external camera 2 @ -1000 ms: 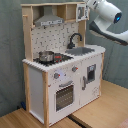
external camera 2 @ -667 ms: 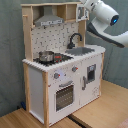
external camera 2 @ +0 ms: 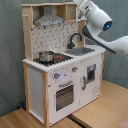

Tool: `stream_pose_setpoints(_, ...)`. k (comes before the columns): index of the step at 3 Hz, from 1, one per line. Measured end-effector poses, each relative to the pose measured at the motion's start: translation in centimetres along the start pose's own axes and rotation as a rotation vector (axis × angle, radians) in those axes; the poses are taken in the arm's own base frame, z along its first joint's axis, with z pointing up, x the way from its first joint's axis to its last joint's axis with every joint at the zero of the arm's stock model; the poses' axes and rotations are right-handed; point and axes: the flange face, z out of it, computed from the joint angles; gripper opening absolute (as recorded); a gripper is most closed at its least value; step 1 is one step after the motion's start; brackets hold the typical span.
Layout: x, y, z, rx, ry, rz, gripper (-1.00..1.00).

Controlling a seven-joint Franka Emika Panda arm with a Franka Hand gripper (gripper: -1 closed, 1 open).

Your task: Play with the kitchen

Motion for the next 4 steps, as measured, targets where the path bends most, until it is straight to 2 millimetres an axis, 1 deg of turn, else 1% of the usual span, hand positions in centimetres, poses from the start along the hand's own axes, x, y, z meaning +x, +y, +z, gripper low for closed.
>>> stream_pose_setpoints(3, 4.8, -0.4, -1.1, -0.03, -0.096, 0.127, 1.0)
stream_pose_setpoints(4, 6.1, -0.9, -1.5, -0.023, -0.142, 0.182, 1.0)
